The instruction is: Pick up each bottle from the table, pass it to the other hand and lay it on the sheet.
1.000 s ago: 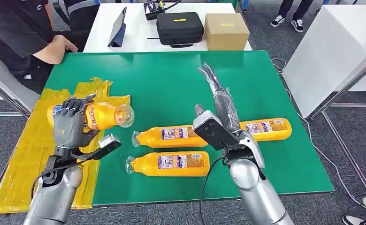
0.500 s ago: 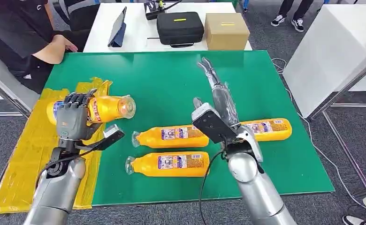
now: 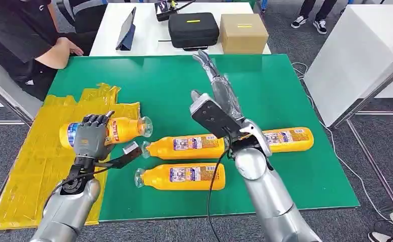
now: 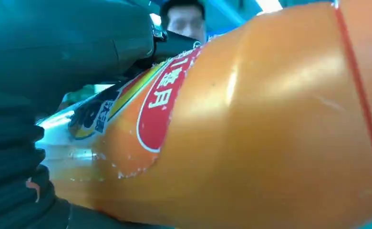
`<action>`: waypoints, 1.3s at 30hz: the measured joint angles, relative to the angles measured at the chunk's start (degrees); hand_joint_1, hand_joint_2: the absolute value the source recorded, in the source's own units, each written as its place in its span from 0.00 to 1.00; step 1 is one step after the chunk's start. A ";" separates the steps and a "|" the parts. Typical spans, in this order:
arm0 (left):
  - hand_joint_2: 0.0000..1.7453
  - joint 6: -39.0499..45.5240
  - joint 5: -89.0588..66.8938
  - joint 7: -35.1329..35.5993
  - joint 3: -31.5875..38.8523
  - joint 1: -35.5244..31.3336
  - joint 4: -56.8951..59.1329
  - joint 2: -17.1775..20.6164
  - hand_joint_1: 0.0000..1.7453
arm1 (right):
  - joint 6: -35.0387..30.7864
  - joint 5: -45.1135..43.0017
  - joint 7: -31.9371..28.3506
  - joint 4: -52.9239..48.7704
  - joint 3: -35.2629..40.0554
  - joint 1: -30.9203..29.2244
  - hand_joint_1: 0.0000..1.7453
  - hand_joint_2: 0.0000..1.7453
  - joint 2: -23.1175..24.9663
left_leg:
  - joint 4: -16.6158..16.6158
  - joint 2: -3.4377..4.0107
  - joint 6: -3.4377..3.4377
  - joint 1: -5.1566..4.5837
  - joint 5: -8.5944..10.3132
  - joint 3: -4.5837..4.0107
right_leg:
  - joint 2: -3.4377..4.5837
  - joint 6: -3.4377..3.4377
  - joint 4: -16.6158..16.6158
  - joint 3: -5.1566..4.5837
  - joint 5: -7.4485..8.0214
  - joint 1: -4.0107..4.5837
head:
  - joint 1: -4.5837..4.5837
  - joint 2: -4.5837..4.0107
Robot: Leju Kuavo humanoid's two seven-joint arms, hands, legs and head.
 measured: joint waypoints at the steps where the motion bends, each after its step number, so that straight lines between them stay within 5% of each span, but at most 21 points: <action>1: 1.00 0.00 -0.24 0.85 -0.33 -0.37 1.62 0.28 1.00 | 0.27 -0.02 -0.11 0.24 0.00 -0.18 0.00 0.00 0.17 | 0.00 0.00 0.00 0.00 0.00 0.00 | 0.00 0.00 0.00 0.00 0.00 0.00 | 0.02 0.00; 12: 1.00 0.48 -0.94 2.36 -0.98 -1.44 13.04 2.49 1.00 | 1.31 0.00 -1.73 2.21 0.61 -0.20 0.00 0.00 0.81 | -0.01 -0.01 0.00 0.00 0.00 0.01 | 0.00 0.00 0.00 0.05 0.00 0.00 | 0.00 0.02; 13: 1.00 0.55 -1.31 2.84 -0.98 -1.48 13.72 2.69 0.88 | 1.69 0.00 -2.08 2.41 0.81 -0.20 0.00 0.00 0.81 | -0.01 0.01 0.00 0.00 0.00 0.02 | 0.00 0.00 0.00 0.05 0.00 0.00 | 0.02 0.02; 14: 1.00 0.72 -1.35 3.29 -0.98 -1.54 14.29 2.86 0.00 | 1.88 0.00 -2.43 2.67 1.07 -0.17 0.00 0.00 0.81 | -0.01 0.02 -0.01 0.00 -0.01 0.04 | 0.01 0.00 0.00 0.05 0.00 0.00 | 0.02 0.02; 16: 1.00 0.79 -1.35 3.93 -1.03 -1.87 15.33 3.10 0.00 | 2.10 -0.02 -3.08 3.23 1.46 -0.13 0.00 0.00 1.02 | -0.02 0.01 -0.01 0.00 -0.01 0.09 | 0.00 0.00 0.00 0.11 0.00 0.00 | 0.04 0.00; 17: 0.00 0.77 -1.35 4.04 -1.07 -1.94 15.84 3.32 0.00 | 2.10 -0.02 -3.26 3.48 1.55 -0.13 0.00 0.00 1.18 | -0.02 0.02 -0.01 0.00 -0.01 0.12 | 0.01 -0.01 0.01 0.14 0.00 0.00 | 0.02 0.00; 30: 0.00 0.83 0.01 3.86 -0.89 -2.12 18.92 4.81 0.00 | 2.12 0.42 -3.59 4.29 2.47 0.30 0.00 0.00 1.77 | -0.02 -0.06 -0.15 0.01 0.07 0.26 | -0.05 -0.04 0.15 0.18 -0.03 0.00 | 0.02 0.00; 39: 0.00 0.76 7.13 -4.92 5.31 1.21 12.12 4.11 0.00 | 2.12 1.42 -3.61 4.42 2.49 1.41 0.00 0.00 2.14 | -0.02 -0.05 -0.14 -0.01 0.07 0.24 | -0.04 -0.04 0.15 0.14 -0.03 -0.01 | 0.00 0.02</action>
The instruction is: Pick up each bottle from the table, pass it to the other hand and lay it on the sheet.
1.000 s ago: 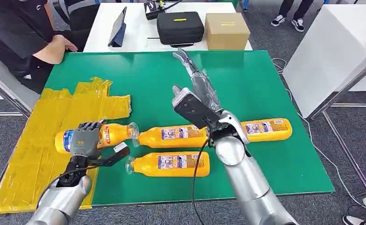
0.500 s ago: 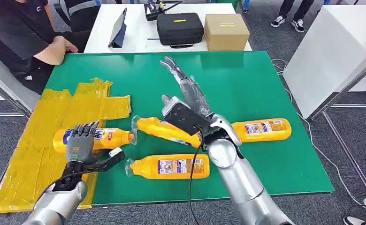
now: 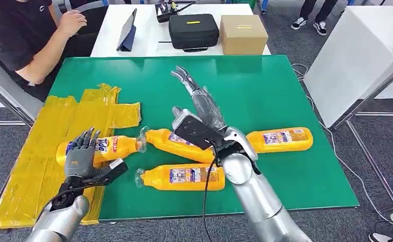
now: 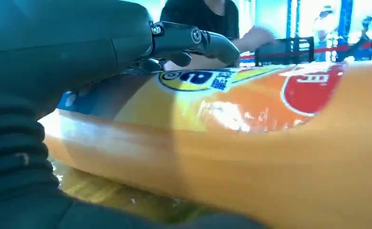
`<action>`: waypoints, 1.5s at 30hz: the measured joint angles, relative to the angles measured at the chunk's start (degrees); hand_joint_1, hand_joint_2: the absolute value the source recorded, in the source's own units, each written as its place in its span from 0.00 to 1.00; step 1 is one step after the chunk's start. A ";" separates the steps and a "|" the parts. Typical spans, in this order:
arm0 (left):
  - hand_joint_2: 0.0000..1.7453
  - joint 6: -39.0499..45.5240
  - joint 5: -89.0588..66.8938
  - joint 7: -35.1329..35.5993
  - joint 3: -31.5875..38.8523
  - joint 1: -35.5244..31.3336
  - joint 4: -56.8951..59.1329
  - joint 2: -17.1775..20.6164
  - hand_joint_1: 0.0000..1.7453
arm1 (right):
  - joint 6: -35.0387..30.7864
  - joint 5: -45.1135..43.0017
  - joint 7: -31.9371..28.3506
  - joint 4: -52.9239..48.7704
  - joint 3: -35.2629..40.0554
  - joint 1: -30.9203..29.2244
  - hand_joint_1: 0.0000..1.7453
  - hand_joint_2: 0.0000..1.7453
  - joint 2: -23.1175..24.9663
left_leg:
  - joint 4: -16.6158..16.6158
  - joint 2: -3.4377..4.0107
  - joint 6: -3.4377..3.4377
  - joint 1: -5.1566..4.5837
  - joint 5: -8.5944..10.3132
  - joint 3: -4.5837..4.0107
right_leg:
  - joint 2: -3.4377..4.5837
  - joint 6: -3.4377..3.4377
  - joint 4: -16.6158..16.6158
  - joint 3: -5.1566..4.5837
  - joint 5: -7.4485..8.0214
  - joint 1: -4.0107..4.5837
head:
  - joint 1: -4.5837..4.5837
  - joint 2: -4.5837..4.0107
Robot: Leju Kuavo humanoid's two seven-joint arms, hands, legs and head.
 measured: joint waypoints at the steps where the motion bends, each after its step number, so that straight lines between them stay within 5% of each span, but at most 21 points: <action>1: 0.00 -0.02 0.02 -0.11 0.46 0.31 -0.58 -0.07 0.00 | 0.00 0.02 0.00 0.04 0.00 0.02 0.00 0.00 0.02 | 0.00 0.01 0.00 0.00 0.00 0.00 | 0.00 0.00 0.00 0.00 0.00 0.00 | 0.02 -0.02; 6: 0.00 -0.04 0.40 -0.55 2.10 1.29 -2.18 -0.48 0.00 | 0.00 0.07 0.00 0.13 0.00 0.12 0.00 0.00 0.02 | 0.00 0.02 0.00 0.01 0.00 -0.02 | 0.01 0.00 0.00 -0.03 0.00 0.01 | 0.00 0.00; 12: 0.00 -0.37 25.67 -26.79 14.02 0.16 -3.67 -3.50 0.00 | -0.66 2.41 0.02 0.24 -0.02 1.37 0.00 0.00 -0.13 | 0.00 0.01 0.00 0.02 0.00 -0.05 | 0.00 0.00 0.00 -0.09 0.00 0.01 | 0.04 -0.02; 13: 0.00 -1.56 32.66 -28.95 15.42 -0.23 -3.75 -3.94 0.00 | -0.87 2.86 0.02 0.24 -0.02 1.83 0.00 1.00 -0.22 | 0.00 0.04 0.00 0.01 0.00 -0.05 | 0.01 0.00 0.00 -0.09 0.00 0.00 | 0.00 -0.02; 20: 0.00 -14.38 67.46 -25.42 13.14 1.54 -16.66 -4.63 0.00 | -1.55 8.50 0.37 0.26 -0.26 6.64 0.00 1.00 -1.16 | 0.01 0.00 0.00 0.01 0.00 -0.11 | 0.00 0.00 -0.01 -0.12 0.00 0.01 | 0.00 0.00; 29: 0.00 -17.03 73.32 -25.79 10.67 2.08 -24.39 -4.37 0.00 | -1.18 10.56 1.29 0.26 -0.11 8.80 0.00 1.00 -1.62 | 0.00 0.02 0.00 0.01 0.00 -0.11 | 0.01 0.00 0.00 -0.11 0.00 0.01 | 0.00 -0.02; 35: 0.00 -24.19 84.06 -25.64 8.85 3.72 -29.00 -2.23 0.00 | -1.92 17.30 5.11 0.28 1.84 12.44 0.00 1.00 -2.64 | 0.00 0.02 -0.01 0.01 -0.01 -0.13 | 0.01 0.00 0.00 -0.16 -0.01 0.01 | 0.00 -0.02; 45: 0.00 -22.77 86.40 -25.75 3.01 3.56 -31.60 -0.39 0.00 | -0.48 23.19 13.18 0.88 5.07 15.77 0.00 1.00 -3.96 | 0.00 0.02 -0.01 0.01 -0.01 -0.16 | 0.01 -0.01 -0.01 -0.17 0.00 0.00 | 0.02 -0.02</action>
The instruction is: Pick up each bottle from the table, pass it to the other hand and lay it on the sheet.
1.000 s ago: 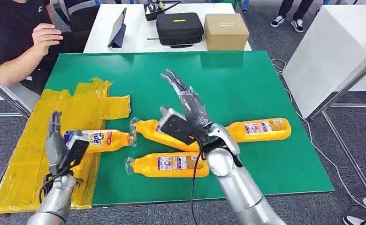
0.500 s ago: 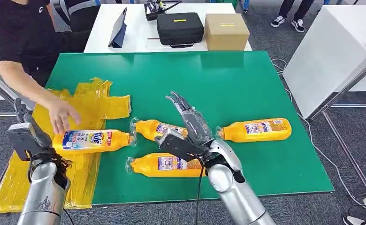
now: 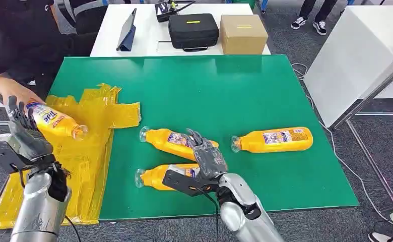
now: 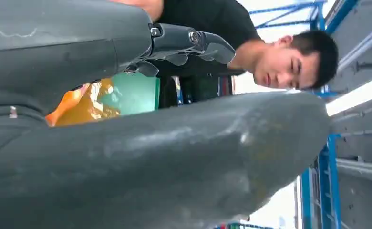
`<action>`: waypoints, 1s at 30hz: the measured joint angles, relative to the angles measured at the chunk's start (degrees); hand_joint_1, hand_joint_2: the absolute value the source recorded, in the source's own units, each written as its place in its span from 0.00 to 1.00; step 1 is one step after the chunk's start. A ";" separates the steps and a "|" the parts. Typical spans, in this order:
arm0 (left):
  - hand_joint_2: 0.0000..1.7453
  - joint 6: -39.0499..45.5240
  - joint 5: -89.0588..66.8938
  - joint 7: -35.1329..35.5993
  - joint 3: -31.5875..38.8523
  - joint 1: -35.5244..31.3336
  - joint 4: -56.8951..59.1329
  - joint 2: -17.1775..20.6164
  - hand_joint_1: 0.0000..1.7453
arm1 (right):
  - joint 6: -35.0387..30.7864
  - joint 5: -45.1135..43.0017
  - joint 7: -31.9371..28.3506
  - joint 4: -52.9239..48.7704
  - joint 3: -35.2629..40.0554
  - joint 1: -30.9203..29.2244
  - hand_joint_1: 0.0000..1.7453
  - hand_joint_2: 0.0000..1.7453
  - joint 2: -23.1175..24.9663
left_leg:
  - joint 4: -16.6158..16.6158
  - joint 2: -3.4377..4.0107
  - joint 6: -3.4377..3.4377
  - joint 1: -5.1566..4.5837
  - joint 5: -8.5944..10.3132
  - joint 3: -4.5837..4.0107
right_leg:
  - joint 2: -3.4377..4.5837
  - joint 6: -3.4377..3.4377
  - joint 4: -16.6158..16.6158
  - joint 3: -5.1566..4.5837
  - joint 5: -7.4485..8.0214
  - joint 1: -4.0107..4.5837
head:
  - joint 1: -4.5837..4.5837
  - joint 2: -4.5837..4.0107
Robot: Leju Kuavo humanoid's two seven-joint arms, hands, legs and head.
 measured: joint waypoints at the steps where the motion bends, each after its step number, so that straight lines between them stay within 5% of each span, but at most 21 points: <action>1: 0.00 0.15 0.06 -0.02 -0.41 -0.13 0.02 0.11 0.00 | 0.35 0.19 0.30 0.24 0.22 0.07 0.00 1.00 0.00 | 0.00 0.02 0.00 0.00 0.00 0.00 | 0.00 0.00 0.00 0.00 0.00 0.00 | 0.00 0.02; 30: 0.00 0.92 1.79 1.01 -1.40 0.08 -1.97 1.55 0.00 | 7.41 9.57 7.15 8.09 0.63 2.18 0.00 1.00 1.16 | 0.00 0.01 0.00 0.01 0.00 0.06 | 0.00 0.00 -0.01 0.02 -0.01 0.00 | 0.00 0.00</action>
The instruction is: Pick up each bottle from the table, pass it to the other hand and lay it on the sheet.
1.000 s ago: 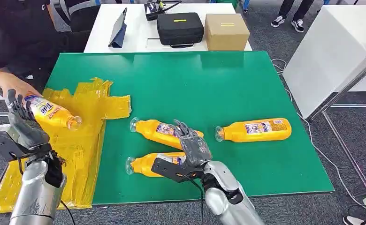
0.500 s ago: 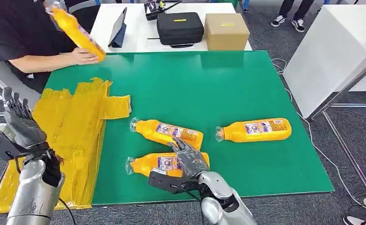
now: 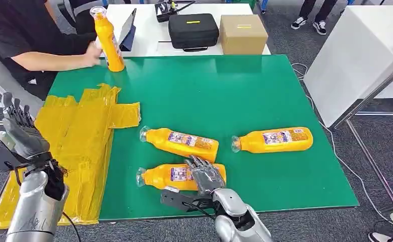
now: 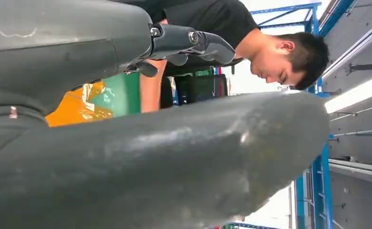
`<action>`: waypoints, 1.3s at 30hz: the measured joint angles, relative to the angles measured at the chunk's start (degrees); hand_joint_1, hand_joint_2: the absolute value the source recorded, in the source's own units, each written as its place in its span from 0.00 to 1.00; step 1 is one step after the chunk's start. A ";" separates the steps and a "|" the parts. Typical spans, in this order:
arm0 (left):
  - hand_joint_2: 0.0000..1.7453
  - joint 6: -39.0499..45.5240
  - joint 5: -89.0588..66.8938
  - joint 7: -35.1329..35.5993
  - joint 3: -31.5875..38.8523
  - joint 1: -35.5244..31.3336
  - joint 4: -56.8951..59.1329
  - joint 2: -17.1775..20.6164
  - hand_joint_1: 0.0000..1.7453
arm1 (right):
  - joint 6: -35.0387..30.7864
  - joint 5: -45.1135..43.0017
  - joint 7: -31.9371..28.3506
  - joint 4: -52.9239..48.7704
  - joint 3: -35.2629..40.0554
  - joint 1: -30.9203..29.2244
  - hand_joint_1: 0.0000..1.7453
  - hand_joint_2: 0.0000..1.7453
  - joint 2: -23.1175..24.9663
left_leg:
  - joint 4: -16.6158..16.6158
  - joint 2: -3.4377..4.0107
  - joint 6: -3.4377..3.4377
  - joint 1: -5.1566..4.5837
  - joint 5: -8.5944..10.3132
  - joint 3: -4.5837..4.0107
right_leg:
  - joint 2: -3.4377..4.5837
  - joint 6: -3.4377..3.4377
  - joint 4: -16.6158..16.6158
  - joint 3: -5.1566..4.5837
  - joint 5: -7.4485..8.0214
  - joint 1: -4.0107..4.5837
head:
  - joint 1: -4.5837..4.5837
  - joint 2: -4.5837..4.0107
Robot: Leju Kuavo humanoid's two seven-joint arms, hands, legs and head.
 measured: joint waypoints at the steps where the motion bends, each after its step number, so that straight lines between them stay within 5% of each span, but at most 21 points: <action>1: 0.00 0.00 0.00 0.00 0.00 0.00 0.00 0.00 0.00 | 0.17 0.28 0.17 0.15 -0.15 -0.05 0.31 1.00 0.06 | 0.00 0.00 0.00 0.00 0.00 0.01 | 0.00 0.00 0.00 0.01 0.00 0.00 | 0.00 0.00; 2: 0.00 -0.02 0.00 0.00 0.00 0.00 0.00 0.00 0.00 | 0.20 0.37 0.26 0.28 -0.24 -0.11 0.95 1.00 0.13 | 0.00 0.00 0.00 0.00 0.00 0.03 | 0.00 0.00 0.00 0.02 0.00 0.00 | -0.02 0.00; 3: 0.00 -0.04 0.00 0.00 0.00 0.00 0.00 0.00 0.00 | 0.28 0.70 0.50 0.48 -0.37 -0.23 1.00 1.00 0.22 | 0.00 0.00 0.00 0.00 0.00 0.04 | 0.00 0.00 0.00 0.03 0.00 0.00 | 0.00 0.02; 31: 0.00 -0.70 1.20 -1.68 -0.44 -1.88 0.70 -1.38 0.00 | 1.92 7.83 0.94 6.71 -6.01 -3.11 1.00 1.00 1.40 | -0.01 0.00 -0.10 0.00 -0.12 0.77 | 0.00 -0.10 -0.05 0.11 -0.09 -0.01 | 0.00 0.00; 35: 0.00 -0.98 1.11 -1.75 -0.44 -2.18 1.09 -1.51 0.00 | -0.46 1.78 -2.72 6.84 -7.13 -3.23 1.00 1.00 1.40 | -0.01 0.06 -0.10 -0.01 -0.12 0.79 | 0.02 -0.11 -0.05 0.14 -0.05 -0.01 | -0.02 0.02; 39: 0.00 -3.05 1.79 -1.01 -0.44 -2.05 1.11 -1.55 0.00 | -1.38 -13.95 -8.97 1.77 -9.05 -2.76 1.00 1.00 0.98 | 0.00 0.07 -0.05 -0.03 0.07 0.54 | 0.02 -0.19 -0.02 0.52 0.16 -0.01 | -0.02 0.00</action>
